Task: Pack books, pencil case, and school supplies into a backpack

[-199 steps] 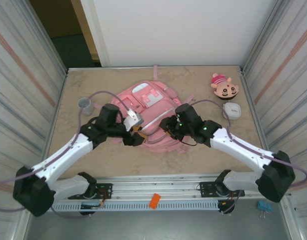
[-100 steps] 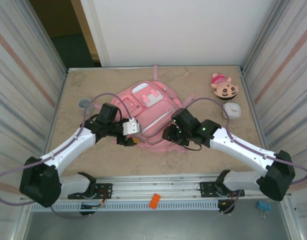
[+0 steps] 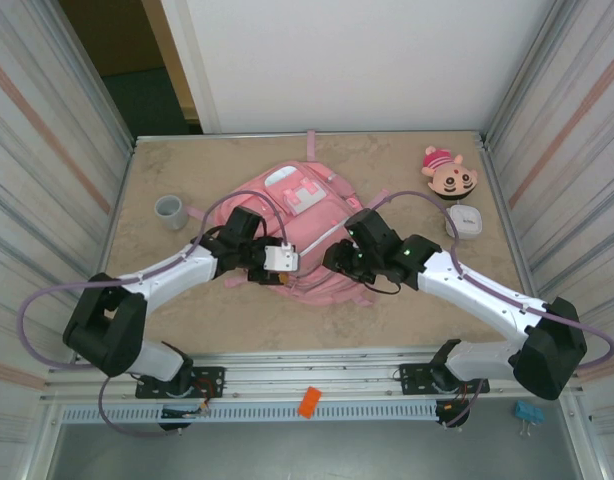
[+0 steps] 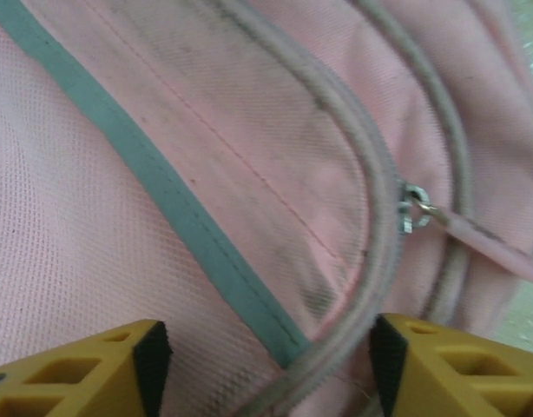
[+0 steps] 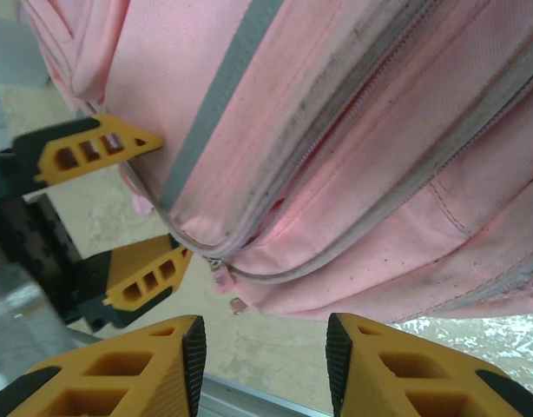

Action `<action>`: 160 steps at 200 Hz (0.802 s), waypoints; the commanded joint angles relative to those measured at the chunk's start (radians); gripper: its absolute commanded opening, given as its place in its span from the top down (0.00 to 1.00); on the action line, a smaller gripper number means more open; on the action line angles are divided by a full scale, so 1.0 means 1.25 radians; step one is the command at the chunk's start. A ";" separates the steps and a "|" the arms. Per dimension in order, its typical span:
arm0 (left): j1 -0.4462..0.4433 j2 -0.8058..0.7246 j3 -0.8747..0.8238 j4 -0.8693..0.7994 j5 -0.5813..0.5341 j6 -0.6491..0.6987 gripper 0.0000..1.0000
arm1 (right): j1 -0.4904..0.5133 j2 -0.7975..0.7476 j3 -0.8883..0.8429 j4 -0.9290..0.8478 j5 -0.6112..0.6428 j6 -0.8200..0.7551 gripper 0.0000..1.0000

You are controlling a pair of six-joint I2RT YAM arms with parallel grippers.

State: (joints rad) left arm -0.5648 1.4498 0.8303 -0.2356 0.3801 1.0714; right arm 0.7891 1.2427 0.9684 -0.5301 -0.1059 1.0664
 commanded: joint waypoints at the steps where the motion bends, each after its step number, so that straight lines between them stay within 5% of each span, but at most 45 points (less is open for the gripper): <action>1: -0.013 0.017 0.015 0.063 -0.045 -0.014 0.55 | -0.015 -0.024 -0.015 0.007 -0.015 0.016 0.58; 28: -0.015 -0.012 0.077 -0.046 0.018 -0.084 0.86 | -0.022 -0.059 -0.019 -0.023 0.005 0.005 0.58; 53: -0.008 -0.043 0.127 -0.081 0.120 -0.283 1.00 | 0.008 -0.084 0.016 -0.104 0.086 -0.034 0.58; 92: -0.017 -0.005 0.174 -0.073 0.258 -0.499 1.00 | 0.084 -0.107 0.046 -0.167 0.195 -0.066 0.56; 160: -0.020 0.093 0.296 -0.200 0.274 -0.602 1.00 | 0.147 -0.060 0.067 -0.060 0.287 -0.148 0.52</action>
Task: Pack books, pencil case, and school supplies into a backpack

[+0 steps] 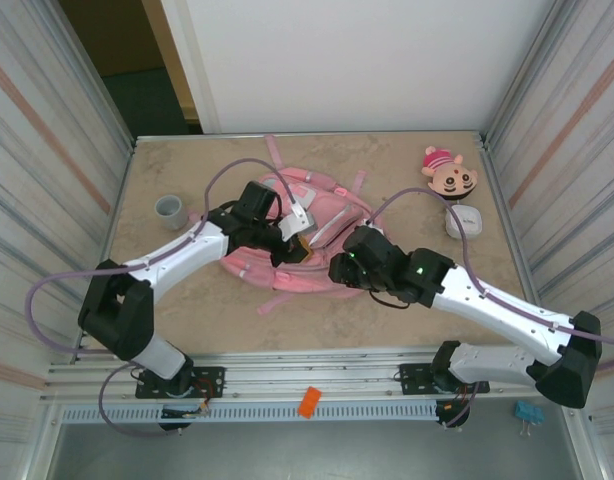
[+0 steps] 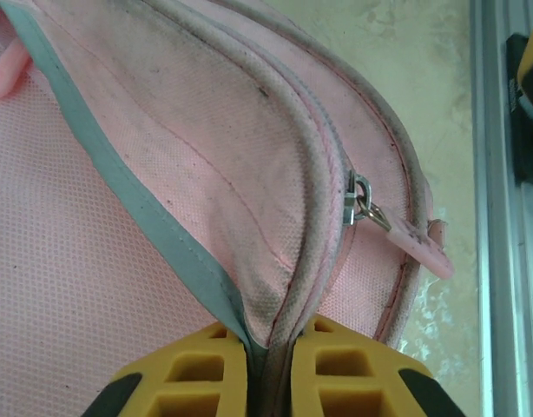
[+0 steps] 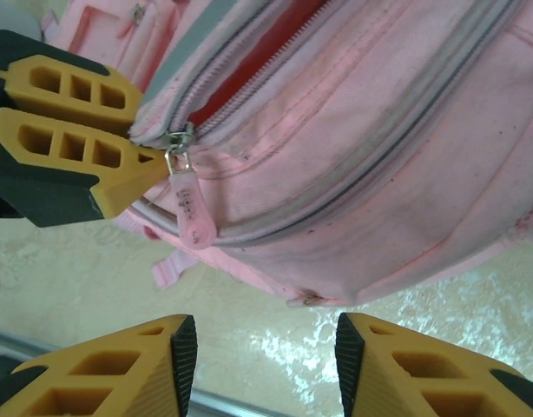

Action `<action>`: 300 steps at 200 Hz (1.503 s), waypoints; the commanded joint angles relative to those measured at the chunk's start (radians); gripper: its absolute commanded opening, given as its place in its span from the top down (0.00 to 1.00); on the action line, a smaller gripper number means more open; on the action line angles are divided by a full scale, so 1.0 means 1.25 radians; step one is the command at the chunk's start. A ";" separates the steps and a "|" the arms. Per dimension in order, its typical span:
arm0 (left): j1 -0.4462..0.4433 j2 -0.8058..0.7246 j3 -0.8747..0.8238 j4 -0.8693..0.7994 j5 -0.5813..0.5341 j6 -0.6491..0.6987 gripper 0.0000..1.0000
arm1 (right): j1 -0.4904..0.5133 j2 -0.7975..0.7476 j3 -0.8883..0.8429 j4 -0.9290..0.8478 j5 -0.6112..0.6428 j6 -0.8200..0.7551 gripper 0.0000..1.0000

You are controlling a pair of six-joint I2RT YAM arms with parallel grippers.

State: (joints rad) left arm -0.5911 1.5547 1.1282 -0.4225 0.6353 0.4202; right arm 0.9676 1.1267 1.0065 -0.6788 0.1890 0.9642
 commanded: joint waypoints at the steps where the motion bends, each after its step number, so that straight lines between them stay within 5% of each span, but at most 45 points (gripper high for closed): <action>1: 0.001 0.010 0.057 -0.051 0.070 -0.081 1.00 | 0.004 0.035 0.038 0.060 0.051 -0.068 0.52; 90: 0.013 0.012 0.048 -0.038 0.124 -0.110 1.00 | -0.004 0.211 0.146 0.044 0.070 -0.122 0.50; 113: 0.019 0.007 0.046 -0.028 0.128 -0.117 1.00 | -0.015 0.229 0.161 -0.010 0.107 -0.096 0.54; 144: 0.030 0.007 0.048 -0.022 0.126 -0.124 1.00 | -0.038 0.237 0.175 -0.067 0.121 -0.073 0.74; 205: 0.036 0.006 0.054 -0.022 0.120 -0.113 1.00 | -0.056 0.243 0.174 -0.058 0.058 -0.110 0.73; 261: 0.058 -0.008 0.046 -0.060 0.074 -0.047 1.00 | -0.100 0.237 0.195 -0.155 0.034 -0.126 1.00; 300: 0.088 -0.031 0.026 -0.098 0.028 0.036 1.00 | -0.175 0.190 0.158 -0.184 0.001 -0.159 1.00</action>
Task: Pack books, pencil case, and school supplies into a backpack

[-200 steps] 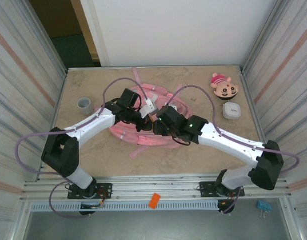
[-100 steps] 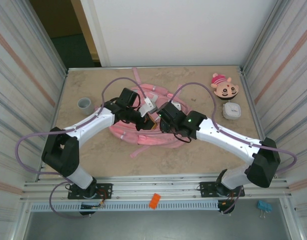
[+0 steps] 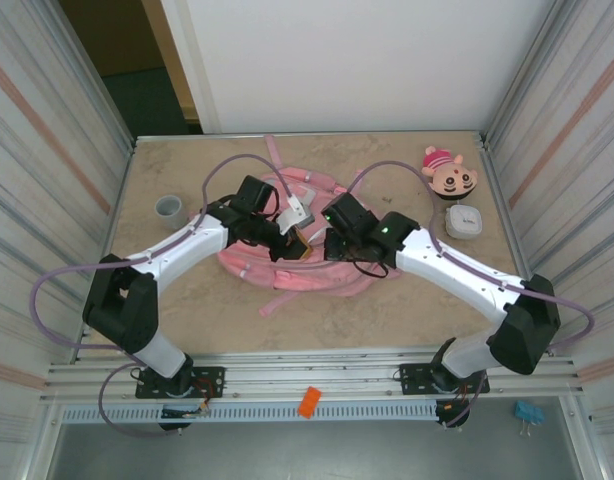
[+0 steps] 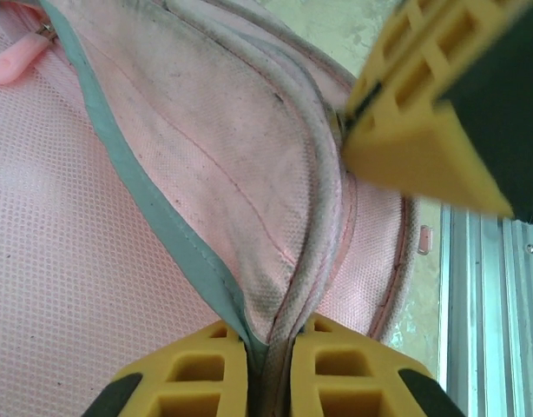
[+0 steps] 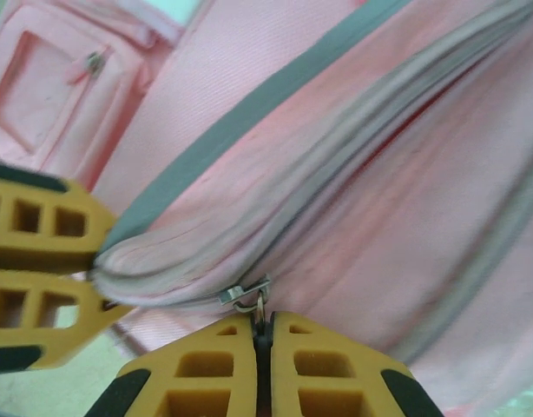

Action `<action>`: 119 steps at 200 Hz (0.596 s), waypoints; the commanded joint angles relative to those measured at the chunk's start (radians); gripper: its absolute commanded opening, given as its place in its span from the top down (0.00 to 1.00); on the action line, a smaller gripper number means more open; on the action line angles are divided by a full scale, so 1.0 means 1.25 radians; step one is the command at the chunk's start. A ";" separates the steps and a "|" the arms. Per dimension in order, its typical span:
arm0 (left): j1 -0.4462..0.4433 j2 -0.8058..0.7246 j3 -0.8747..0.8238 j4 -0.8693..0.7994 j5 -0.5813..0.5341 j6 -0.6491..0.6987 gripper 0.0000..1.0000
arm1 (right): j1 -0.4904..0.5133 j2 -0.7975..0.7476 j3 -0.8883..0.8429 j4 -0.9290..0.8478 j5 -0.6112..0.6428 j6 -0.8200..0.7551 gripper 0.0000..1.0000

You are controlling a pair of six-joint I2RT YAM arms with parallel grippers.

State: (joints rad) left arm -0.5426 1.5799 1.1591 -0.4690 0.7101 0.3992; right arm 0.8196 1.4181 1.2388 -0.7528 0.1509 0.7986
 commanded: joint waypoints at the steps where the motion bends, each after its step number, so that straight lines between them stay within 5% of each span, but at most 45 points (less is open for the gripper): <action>1: 0.050 -0.052 0.001 -0.062 -0.033 0.055 1.00 | -0.058 -0.044 -0.029 -0.125 0.030 -0.027 1.00; 38: 0.054 -0.067 -0.003 -0.091 -0.049 0.095 1.00 | -0.083 -0.072 -0.064 -0.070 -0.020 -0.030 1.00; 54: 0.054 -0.080 -0.008 -0.083 -0.055 0.061 0.87 | -0.076 -0.075 -0.079 -0.020 -0.061 -0.031 1.00; 88: 0.076 -0.151 -0.044 -0.048 -0.135 -0.191 0.50 | -0.045 -0.076 -0.099 0.037 -0.098 -0.024 1.00; 119: 0.112 -0.251 -0.109 -0.073 -0.284 -0.451 0.38 | -0.029 -0.075 -0.119 0.063 -0.114 -0.002 1.00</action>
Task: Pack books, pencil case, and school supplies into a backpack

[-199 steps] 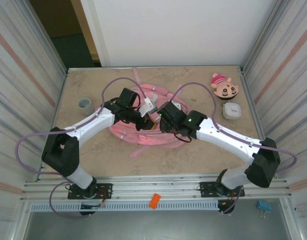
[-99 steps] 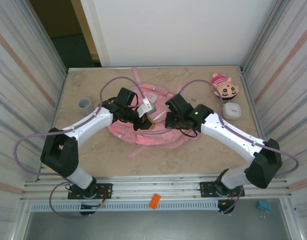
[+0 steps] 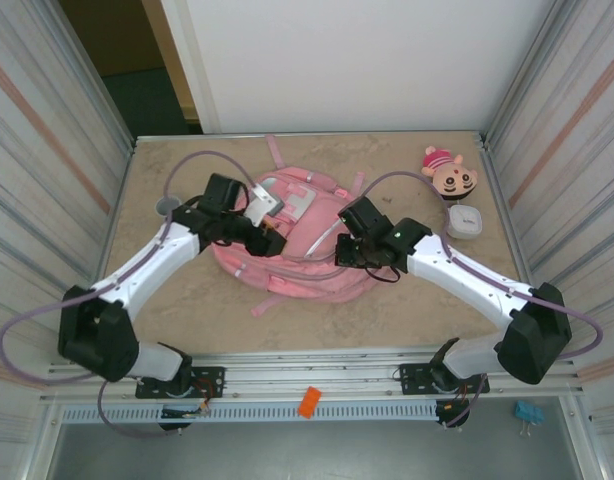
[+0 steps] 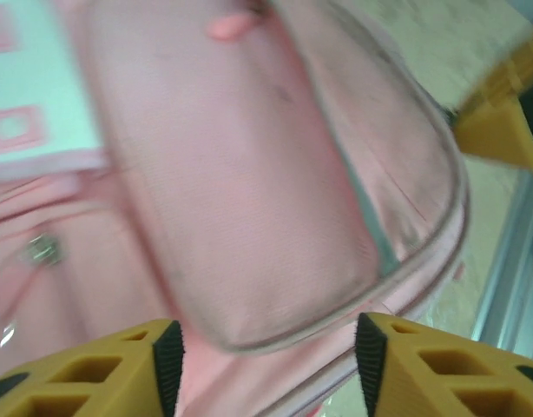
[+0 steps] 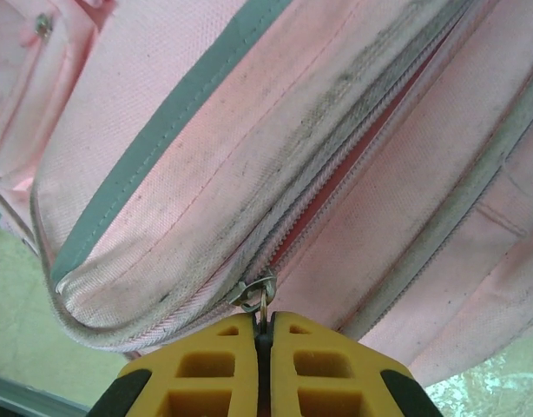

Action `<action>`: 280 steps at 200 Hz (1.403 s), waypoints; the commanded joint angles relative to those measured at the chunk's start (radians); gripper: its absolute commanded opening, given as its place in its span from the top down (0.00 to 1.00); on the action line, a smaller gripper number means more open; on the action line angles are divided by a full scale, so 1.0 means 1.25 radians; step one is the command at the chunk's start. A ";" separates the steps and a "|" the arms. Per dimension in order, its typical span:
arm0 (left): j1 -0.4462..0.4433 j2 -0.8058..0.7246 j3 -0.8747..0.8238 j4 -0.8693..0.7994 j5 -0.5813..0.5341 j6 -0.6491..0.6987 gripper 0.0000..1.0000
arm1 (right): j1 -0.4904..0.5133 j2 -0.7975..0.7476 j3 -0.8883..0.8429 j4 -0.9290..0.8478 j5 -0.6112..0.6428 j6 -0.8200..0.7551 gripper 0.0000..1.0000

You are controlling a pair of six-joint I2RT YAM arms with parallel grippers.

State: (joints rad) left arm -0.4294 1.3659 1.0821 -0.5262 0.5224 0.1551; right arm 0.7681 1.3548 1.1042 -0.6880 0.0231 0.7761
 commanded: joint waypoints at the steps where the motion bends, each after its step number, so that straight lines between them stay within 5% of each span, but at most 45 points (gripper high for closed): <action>1: 0.024 -0.083 -0.050 -0.030 -0.135 -0.263 0.38 | 0.013 -0.023 -0.011 0.011 -0.012 0.017 1.00; 40: 0.127 -0.107 -0.142 -0.053 -0.138 -0.490 0.35 | 0.040 -0.012 -0.010 0.019 -0.022 0.036 1.00; 92: 0.140 0.031 -0.144 0.047 -0.087 -0.554 0.34 | 0.079 -0.001 -0.013 0.035 -0.020 0.058 1.00; 182: 0.154 0.369 0.242 0.086 -0.106 -0.553 0.33 | 0.139 0.067 0.028 0.088 -0.016 0.113 1.00; 213: 0.155 0.301 0.240 0.056 -0.082 -0.604 0.33 | 0.133 0.092 0.060 0.081 -0.021 0.100 1.00; 280: 0.128 -0.014 -0.061 0.146 0.005 -1.028 0.40 | 0.104 0.128 0.074 0.103 -0.069 0.078 1.00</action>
State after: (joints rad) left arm -0.2516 1.4277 1.0992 -0.3954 0.4896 -0.8894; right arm 0.9134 1.4979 1.1622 -0.5842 -0.0246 0.8852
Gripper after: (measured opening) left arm 0.612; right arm 0.072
